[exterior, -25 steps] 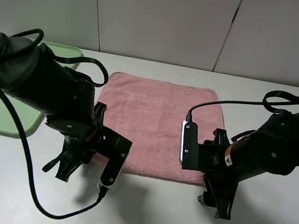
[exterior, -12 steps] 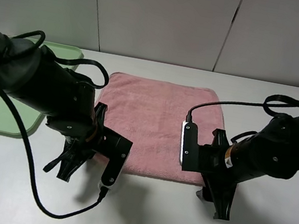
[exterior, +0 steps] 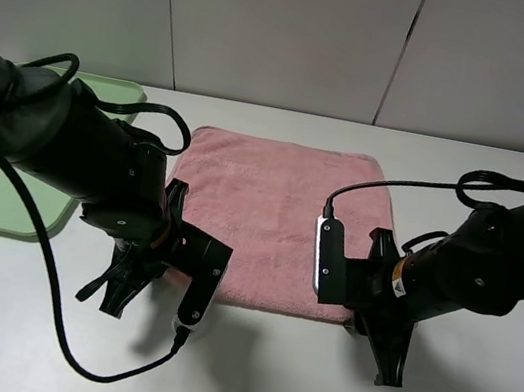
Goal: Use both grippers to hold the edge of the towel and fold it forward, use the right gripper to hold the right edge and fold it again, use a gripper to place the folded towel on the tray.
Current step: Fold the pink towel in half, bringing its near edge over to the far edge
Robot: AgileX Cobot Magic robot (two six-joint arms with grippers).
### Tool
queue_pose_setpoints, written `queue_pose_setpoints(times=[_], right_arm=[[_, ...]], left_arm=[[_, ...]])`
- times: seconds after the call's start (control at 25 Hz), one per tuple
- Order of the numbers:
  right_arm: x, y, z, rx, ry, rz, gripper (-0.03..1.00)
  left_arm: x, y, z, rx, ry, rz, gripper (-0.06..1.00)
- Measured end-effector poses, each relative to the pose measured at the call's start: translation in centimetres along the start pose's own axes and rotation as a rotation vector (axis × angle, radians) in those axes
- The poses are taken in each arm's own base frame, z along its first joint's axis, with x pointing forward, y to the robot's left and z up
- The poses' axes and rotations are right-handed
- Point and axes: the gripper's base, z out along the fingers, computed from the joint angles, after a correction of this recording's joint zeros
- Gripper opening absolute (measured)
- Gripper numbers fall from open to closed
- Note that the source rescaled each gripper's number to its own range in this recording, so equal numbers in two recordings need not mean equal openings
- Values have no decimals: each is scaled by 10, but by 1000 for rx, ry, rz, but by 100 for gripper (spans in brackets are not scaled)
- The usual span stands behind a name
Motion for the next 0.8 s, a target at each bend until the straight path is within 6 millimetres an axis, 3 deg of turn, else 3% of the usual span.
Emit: queue_pose_setpoints(times=[0.16,0.8], right_arm=[[0,0,1,1,0,-10,0],[0,0,1,1,0,-11,0]], left_arm=[[0,0,0,0,0,0,1],[1,1,-3,-8,-3,0,1]])
